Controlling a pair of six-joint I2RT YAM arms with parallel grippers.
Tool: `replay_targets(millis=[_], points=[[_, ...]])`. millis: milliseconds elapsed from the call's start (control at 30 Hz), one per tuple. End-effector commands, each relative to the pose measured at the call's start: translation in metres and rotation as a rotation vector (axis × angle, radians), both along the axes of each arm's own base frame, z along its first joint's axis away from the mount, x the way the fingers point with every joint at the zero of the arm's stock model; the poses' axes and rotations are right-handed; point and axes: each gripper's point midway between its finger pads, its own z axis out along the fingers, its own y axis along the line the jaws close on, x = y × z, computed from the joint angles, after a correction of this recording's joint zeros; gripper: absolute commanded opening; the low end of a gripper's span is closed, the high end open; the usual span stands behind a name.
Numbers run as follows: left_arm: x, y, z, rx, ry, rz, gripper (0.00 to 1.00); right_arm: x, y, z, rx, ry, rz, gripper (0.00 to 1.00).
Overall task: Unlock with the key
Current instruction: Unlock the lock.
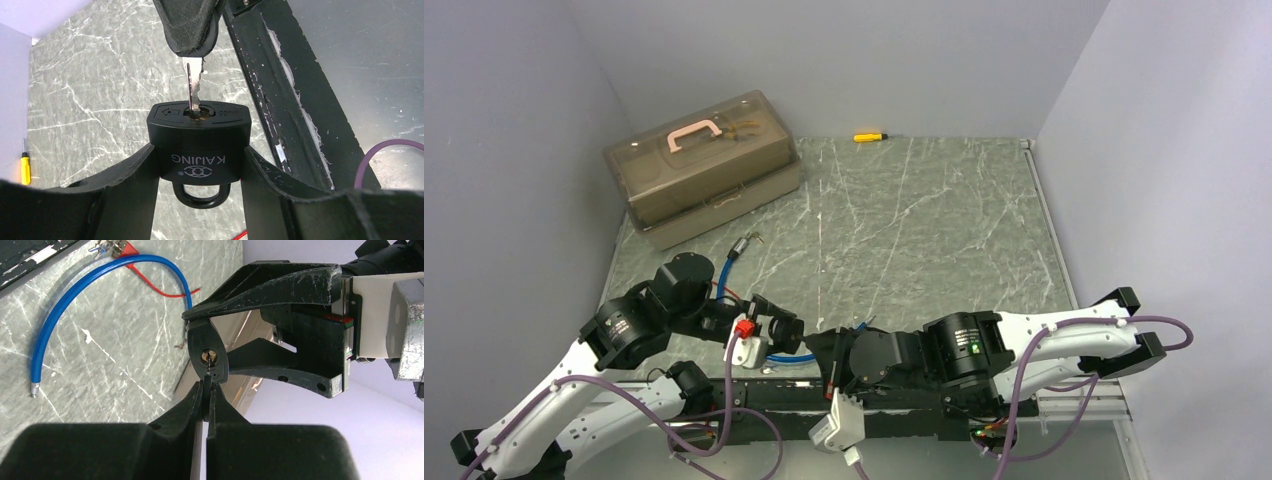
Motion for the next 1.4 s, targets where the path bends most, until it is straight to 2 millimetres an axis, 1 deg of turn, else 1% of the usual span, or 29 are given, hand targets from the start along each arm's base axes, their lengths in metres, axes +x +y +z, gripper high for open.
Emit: replay_targets(millis=[0, 233, 533, 700, 833, 933, 1100, 1233, 1367], points=[[-0.007, -0.009, 0.046, -0.147, -0.107, -0.075, 0.0, 0.002, 0.008, -0.002, 0.008, -0.019, 0.002, 0.0], [-0.004, -0.012, 0.045, -0.144, -0.073, -0.052, 0.0, 0.003, 0.012, -0.011, -0.019, -0.051, 0.011, 0.0], [0.005, -0.018, 0.047, -0.15, -0.048, -0.005, 0.0, -0.007, 0.017, -0.024, -0.054, -0.061, 0.048, 0.0], [-0.005, -0.017, 0.04, -0.121, -0.056, -0.065, 0.0, -0.011, 0.017, -0.03, -0.071, -0.057, 0.059, 0.0], [-0.014, -0.015, 0.029, -0.072, -0.077, -0.123, 0.0, -0.013, 0.017, -0.029, -0.07, -0.05, 0.065, 0.0], [-0.014, -0.015, 0.025, -0.054, -0.085, -0.128, 0.0, -0.017, 0.018, -0.031, -0.075, -0.044, 0.074, 0.0], [-0.002, -0.021, 0.03, -0.064, -0.063, -0.053, 0.0, -0.025, 0.018, -0.039, -0.091, -0.033, 0.091, 0.0], [0.003, -0.023, 0.033, -0.08, -0.043, -0.016, 0.0, -0.025, 0.017, -0.038, -0.09, -0.031, 0.084, 0.0], [0.004, -0.027, 0.043, -0.113, -0.06, -0.019, 0.0, -0.028, 0.018, -0.046, -0.096, -0.002, 0.085, 0.0]])
